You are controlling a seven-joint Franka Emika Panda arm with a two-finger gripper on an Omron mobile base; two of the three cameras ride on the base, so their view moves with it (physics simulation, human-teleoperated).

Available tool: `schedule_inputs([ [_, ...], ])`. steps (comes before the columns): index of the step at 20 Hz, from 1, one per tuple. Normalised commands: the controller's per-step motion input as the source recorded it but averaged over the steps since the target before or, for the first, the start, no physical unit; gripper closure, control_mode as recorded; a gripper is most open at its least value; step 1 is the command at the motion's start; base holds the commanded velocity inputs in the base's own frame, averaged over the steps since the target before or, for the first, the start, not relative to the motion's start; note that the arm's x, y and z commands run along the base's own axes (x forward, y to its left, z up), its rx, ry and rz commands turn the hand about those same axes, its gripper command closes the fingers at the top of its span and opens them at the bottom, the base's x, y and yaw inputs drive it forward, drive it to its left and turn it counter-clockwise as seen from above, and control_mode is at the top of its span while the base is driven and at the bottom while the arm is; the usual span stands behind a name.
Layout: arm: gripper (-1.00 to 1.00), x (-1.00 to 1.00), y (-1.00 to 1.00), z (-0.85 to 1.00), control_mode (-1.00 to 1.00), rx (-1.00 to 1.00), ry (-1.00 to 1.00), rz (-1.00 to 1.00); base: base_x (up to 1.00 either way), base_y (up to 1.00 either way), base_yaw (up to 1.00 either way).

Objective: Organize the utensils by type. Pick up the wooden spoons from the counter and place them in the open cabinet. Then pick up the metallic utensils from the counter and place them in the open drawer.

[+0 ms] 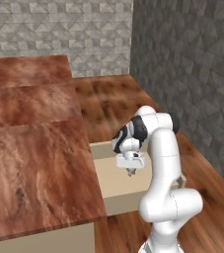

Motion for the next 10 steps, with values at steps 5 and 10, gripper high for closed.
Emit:
schedule_inputs([
  [5,1.00,0.28,0.01,-0.31,-1.00,0.00,0.00,-0.07,0.00,0.00,0.00],
  [10,1.00,0.27,0.03,-0.41,-1.00,-0.01,0.00,-0.07,0.00,0.00,0.00],
])
